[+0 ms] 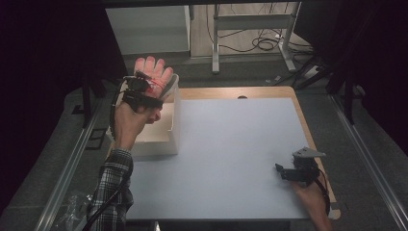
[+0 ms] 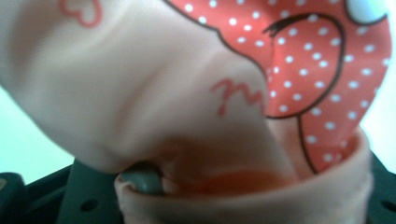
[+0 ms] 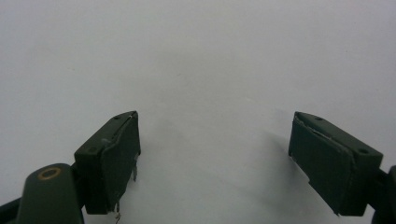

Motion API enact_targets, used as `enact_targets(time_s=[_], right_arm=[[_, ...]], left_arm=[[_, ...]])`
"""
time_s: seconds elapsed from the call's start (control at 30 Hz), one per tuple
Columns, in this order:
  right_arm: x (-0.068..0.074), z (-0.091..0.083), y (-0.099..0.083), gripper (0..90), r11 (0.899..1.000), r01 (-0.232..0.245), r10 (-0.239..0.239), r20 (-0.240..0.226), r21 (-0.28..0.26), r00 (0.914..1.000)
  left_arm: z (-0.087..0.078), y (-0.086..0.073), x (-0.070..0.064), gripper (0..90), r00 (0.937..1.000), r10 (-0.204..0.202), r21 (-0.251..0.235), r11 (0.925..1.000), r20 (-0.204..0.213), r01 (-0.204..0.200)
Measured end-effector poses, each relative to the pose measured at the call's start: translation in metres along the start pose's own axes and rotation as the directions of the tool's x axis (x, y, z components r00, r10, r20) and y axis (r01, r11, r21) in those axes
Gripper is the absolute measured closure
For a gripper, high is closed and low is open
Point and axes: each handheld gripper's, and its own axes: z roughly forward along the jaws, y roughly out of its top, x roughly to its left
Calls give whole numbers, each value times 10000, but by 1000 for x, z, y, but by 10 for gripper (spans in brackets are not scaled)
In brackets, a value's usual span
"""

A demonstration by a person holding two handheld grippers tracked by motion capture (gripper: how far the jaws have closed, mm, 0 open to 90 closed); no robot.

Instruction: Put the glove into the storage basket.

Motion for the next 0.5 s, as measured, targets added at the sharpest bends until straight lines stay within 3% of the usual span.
enact_targets(time_s=[0.3, 0.5], right_arm=[[0, 0, 0, 169, 10000, -6, 6, -13, 8, 10000], [0, 0, 0, 169, 10000, -10, 10, -14, 9, 10000]], left_arm=[[22, -12, 27, 390, 9974, -613, 334, 9975, -391, 626], [44, -15, 29, 388, 9964, -749, 593, 9953, -389, 772]])
